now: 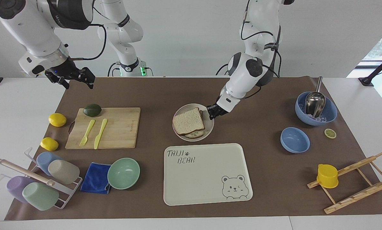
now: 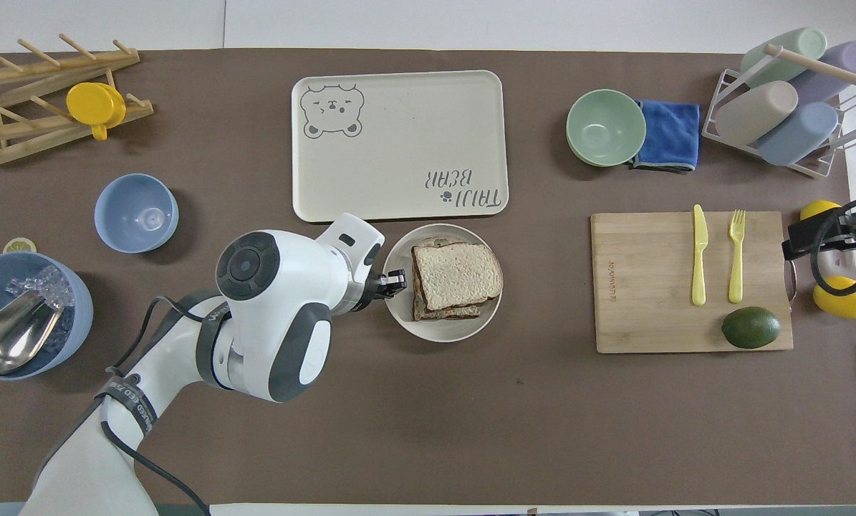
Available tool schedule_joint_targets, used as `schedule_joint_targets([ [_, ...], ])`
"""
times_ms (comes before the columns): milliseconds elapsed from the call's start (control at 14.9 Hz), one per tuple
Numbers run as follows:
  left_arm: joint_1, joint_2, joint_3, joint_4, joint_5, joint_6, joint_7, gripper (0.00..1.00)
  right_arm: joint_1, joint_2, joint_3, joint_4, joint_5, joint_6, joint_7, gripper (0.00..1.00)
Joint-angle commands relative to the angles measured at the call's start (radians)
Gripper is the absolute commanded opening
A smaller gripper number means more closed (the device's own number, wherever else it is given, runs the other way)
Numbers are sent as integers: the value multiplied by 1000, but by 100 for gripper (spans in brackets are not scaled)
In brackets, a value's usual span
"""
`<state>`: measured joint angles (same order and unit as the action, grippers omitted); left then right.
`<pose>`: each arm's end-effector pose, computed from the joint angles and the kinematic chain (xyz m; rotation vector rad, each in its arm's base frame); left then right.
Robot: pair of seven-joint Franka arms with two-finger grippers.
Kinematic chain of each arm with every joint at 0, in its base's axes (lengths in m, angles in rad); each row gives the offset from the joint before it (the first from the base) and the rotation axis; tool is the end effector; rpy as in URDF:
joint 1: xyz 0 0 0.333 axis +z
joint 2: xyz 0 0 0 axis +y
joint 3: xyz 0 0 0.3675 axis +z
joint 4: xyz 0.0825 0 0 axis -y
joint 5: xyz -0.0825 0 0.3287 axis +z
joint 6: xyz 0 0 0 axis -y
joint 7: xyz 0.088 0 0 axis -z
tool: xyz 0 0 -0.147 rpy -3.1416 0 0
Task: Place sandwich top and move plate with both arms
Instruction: 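Slide the plate with the left gripper onto the bear tray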
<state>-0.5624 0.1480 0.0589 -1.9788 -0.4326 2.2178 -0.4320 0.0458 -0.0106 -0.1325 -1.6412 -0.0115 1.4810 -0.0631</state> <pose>0.4791 -0.2962 0.4474 2.7781 0.2436 -0.1069 0.4748 -0.0434 0.6055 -3.1314 0.0370 0.2354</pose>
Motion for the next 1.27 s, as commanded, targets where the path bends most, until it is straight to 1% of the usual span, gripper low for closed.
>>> schedule_joint_targets([
  [0,62,30,-5,86,-20,-32,-13,0,-11,-6,4,-3,24,5,-11,100],
  [134,113,48,-5,104,-9,-4,-11,0,-11,-6,4,-3,24,5,-11,100],
  [201,124,102,-4,156,-3,-15,-11,0,-11,-6,4,-3,24,5,-11,100],
  [335,148,181,-2,254,-3,-17,-23,0,-11,-6,4,-3,24,5,-11,100],
  [469,151,261,-2,346,-6,-18,-57,0,-11,-6,4,-3,25,5,-11,100],
  [603,156,362,-2,438,0,-3,-103,0,-11,-6,4,-3,24,5,-11,100],
  [669,156,389,-2,455,0,0,-108,0,-11,-6,4,-3,24,5,-11,100],
  [1004,135,429,-1,426,5,170,-145,0,-11,-6,4,-2,24,5,-11,100],
  [1138,104,424,-1,373,9,235,-151,0,-11,-6,4,-3,24,5,-11,100],
  [1205,78,412,1,312,11,297,-163,0,-11,-6,4,-3,24,5,-11,100],
])
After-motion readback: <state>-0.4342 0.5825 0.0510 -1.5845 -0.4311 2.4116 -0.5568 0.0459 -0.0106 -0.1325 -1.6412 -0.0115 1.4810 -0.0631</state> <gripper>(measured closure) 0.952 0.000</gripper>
